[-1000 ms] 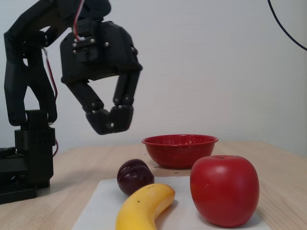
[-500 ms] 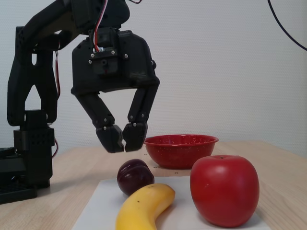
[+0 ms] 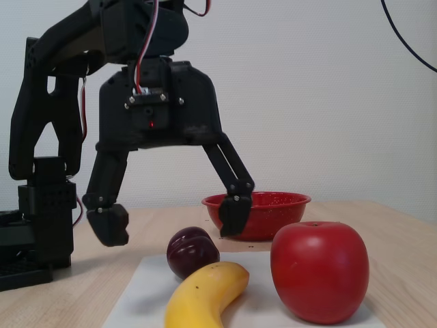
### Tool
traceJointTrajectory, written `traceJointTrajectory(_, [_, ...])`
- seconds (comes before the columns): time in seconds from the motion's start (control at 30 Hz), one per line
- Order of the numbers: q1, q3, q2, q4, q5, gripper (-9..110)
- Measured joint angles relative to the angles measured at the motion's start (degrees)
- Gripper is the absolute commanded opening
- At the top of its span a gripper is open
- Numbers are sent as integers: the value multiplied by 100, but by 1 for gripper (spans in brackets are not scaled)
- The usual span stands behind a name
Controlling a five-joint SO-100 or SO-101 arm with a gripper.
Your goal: Grasp the banana and put it in the red bowl.
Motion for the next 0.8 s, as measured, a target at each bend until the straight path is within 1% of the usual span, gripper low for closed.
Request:
traceJointTrajectory(0.17, [9,0,-264,-281,0,65])
traceJointTrajectory(0.47, [-18,0,-738,-800,0,65])
traceJointTrajectory(0.8, [-26,-527,-1468,-809,0,65])
